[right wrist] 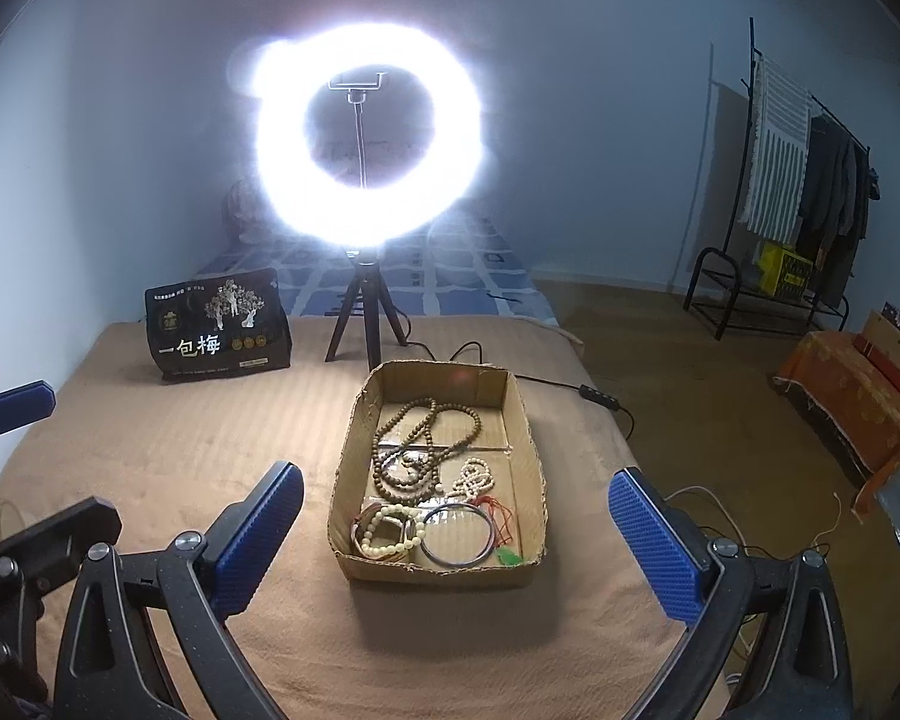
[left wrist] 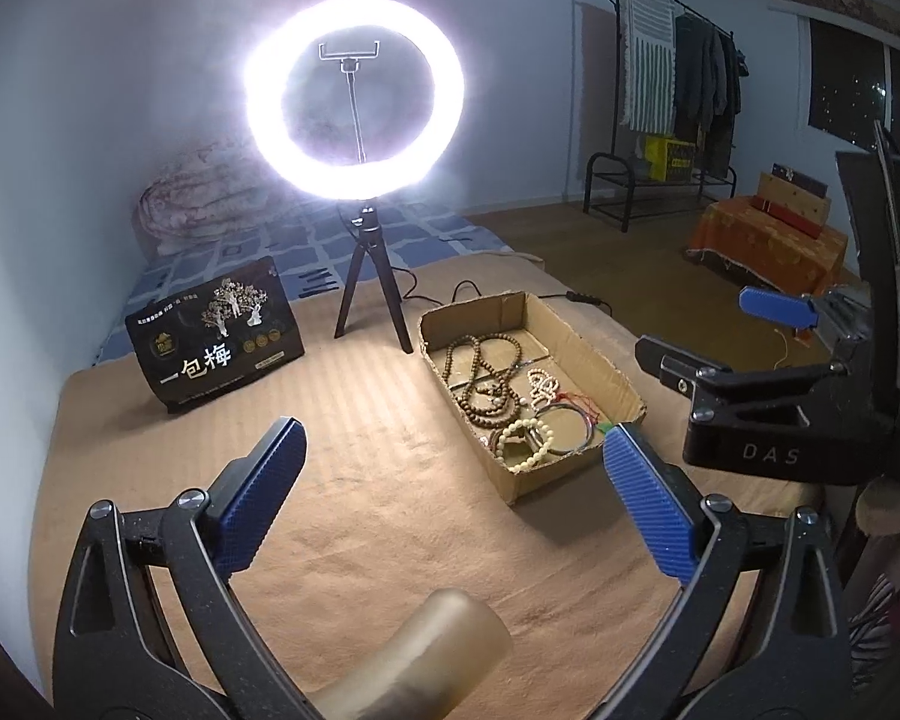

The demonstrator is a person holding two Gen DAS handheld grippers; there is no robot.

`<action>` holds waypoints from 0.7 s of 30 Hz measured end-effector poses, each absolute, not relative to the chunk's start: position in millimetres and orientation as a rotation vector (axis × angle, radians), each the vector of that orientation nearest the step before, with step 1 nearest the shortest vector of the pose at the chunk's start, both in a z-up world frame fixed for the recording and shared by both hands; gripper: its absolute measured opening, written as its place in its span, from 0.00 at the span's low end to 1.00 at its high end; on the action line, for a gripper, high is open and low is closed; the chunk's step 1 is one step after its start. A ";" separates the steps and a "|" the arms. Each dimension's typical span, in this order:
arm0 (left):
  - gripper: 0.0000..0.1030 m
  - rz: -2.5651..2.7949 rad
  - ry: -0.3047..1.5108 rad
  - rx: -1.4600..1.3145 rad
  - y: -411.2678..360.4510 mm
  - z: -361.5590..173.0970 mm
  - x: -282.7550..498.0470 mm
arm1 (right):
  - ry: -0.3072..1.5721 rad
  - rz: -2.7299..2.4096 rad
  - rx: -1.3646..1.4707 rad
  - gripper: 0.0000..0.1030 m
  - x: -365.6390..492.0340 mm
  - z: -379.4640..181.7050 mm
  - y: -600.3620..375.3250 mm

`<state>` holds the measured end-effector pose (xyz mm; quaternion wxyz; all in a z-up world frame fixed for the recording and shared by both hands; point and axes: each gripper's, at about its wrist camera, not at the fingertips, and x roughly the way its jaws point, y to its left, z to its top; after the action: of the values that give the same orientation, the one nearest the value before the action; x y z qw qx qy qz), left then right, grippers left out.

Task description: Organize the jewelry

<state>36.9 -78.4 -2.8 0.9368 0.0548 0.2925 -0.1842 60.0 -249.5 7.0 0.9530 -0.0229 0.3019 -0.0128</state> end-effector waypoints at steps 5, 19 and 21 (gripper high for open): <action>0.99 -0.374 0.607 0.105 -77.1 -5.2 37.4 | 0.611 -0.030 -0.037 1.00 60.5 6.6 -251.3; 0.99 -0.348 0.616 0.070 -69.0 -4.2 42.6 | 0.615 -0.033 -0.050 1.00 60.5 3.4 -250.9; 0.99 -0.348 0.617 0.070 -68.3 -4.0 42.8 | 0.615 -0.034 -0.049 1.00 60.5 3.6 -251.1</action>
<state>42.8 -68.3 -4.0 0.9374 0.0344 0.3019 -0.1703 60.5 -251.1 3.6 0.9527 -0.0243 0.3026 -0.0166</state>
